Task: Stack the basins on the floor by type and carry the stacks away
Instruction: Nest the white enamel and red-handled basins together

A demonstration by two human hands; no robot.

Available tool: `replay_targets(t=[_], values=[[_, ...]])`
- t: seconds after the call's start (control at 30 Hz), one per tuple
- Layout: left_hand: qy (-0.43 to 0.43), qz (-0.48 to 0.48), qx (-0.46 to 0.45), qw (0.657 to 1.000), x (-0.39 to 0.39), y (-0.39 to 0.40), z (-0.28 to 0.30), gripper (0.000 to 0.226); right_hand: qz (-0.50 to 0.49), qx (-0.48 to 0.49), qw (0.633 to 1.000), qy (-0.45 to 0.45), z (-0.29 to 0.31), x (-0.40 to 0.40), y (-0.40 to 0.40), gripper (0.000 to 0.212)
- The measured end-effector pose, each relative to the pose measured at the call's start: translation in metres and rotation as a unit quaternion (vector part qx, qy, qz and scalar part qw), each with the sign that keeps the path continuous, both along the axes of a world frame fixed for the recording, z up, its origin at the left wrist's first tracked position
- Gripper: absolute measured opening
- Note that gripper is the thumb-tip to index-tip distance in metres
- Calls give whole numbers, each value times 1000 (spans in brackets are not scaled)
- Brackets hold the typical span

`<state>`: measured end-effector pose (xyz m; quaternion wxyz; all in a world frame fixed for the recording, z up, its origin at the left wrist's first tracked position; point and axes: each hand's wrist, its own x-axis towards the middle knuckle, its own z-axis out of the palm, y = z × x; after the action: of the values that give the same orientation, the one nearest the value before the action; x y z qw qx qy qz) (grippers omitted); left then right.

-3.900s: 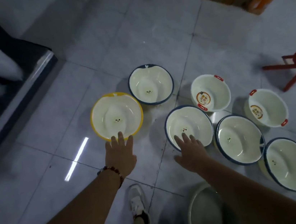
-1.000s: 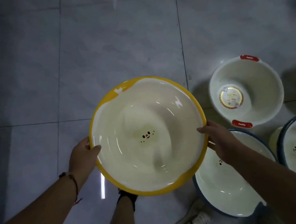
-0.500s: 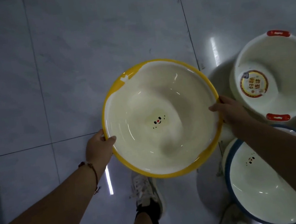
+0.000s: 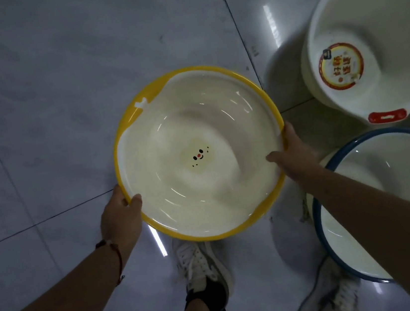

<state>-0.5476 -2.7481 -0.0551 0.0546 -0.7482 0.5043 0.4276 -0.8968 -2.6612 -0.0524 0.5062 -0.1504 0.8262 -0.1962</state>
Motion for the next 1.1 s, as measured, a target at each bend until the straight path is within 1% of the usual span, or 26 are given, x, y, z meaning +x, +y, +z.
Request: replay_targets(t=[0.03,0.1,0.23,0.3,0.33,0.37,0.43,0.47,0.5,0.53,0.6,0.63,0.7,0.77,0.9,0.93,1.03,1.1], values=[[1,0,1,1000,-1,0,-1,26,1,10,1000,-7,-5,-3,2,87],[-8,-10,0,1000,-3,-1,-2,29,15,30,999,-5,-9,-10,4,92],[-51,-67,29,996,4,-7,-5,40,107,62,992,21,-13,-17,7,96],[-69,-105,40,991,-7,-12,9,33,153,93,983,48,-8,-16,9,100],[-86,-131,42,987,-11,-14,14,35,184,109,974,73,-5,-17,10,99],[-99,-158,38,982,-14,-16,17,42,220,119,963,99,-1,-17,11,97],[-136,-207,38,968,-18,-20,23,63,294,126,937,138,10,-20,15,90],[-171,-239,42,955,-21,-19,28,75,325,123,925,152,17,-22,18,86],[-206,-285,26,936,-23,-18,30,84,349,116,916,162,24,-24,22,83],[-226,-351,-11,909,-28,-14,35,91,364,109,909,171,31,-27,29,80],[-204,-481,-94,848,-45,2,43,96,381,103,900,186,43,-34,49,77],[-177,-519,-126,827,-58,12,47,94,387,106,895,195,50,-38,61,76],[-125,-578,-155,792,-96,34,59,87,398,118,886,209,63,-49,91,75],[-93,-622,-157,762,-140,58,70,84,395,138,884,206,76,-62,124,74],[-71,-692,-145,704,-228,107,76,84,364,174,893,200,90,-94,191,73],[-73,-703,-135,695,-249,121,76,84,352,181,896,201,90,-104,209,72],[-88,-749,-125,644,-302,160,68,76,312,203,906,202,83,-131,262,71],[-106,-753,-131,636,-331,181,63,72,294,221,909,196,74,-146,297,72]])
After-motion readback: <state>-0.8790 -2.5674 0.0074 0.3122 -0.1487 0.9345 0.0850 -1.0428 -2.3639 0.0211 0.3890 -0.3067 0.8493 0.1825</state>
